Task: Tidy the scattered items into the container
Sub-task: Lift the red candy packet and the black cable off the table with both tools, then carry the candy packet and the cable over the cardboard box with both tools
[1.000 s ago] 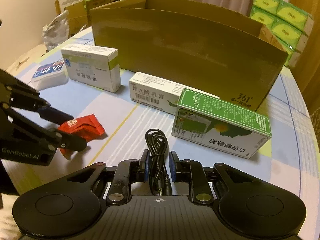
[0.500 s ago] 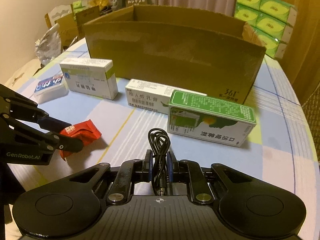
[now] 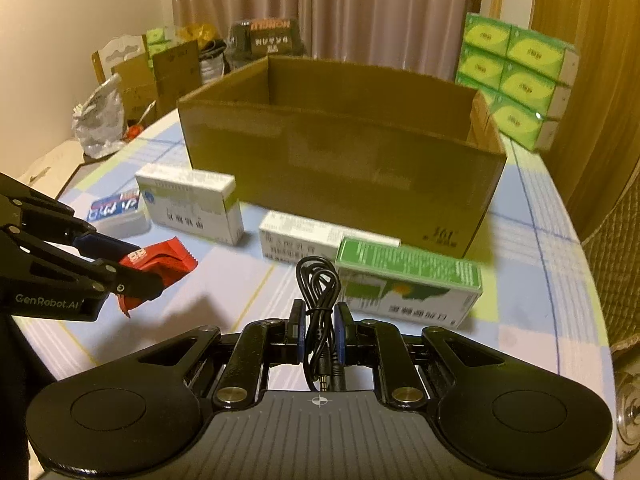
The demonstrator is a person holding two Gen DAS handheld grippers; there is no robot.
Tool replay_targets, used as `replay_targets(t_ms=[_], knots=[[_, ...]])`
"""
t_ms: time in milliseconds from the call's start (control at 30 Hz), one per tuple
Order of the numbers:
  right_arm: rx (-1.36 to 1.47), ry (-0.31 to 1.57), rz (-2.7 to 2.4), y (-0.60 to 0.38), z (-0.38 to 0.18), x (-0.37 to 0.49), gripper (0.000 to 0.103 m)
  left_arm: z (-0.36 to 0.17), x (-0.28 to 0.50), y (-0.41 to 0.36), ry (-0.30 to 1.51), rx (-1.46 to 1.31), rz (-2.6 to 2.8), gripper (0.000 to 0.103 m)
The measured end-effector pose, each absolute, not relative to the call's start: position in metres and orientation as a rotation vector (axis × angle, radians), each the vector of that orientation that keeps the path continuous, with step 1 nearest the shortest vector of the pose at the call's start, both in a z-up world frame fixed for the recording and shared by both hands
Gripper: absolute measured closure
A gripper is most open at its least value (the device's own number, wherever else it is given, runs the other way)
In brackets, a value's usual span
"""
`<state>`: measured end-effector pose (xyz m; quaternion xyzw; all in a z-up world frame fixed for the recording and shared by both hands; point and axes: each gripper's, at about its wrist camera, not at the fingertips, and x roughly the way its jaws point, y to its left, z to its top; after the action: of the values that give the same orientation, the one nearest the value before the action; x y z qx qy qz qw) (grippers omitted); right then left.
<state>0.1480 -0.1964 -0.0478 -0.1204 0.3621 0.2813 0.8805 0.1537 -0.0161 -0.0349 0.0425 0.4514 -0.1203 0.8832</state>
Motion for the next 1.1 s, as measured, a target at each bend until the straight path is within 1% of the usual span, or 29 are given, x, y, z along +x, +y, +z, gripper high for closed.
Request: replay_targets(t_ms=[633,1100], knots=[[-0.226,0.674,0.553,-0.199,-0.011,0.166,0.092,-0.001,0.163,-0.014,0.865,0.122,-0.244,0.078],[-0.198,0.578,0.528,-0.193,0.027,0.226,0.092,0.043,0.221,-0.014,0.769,0.148,-0.249,0.078]])
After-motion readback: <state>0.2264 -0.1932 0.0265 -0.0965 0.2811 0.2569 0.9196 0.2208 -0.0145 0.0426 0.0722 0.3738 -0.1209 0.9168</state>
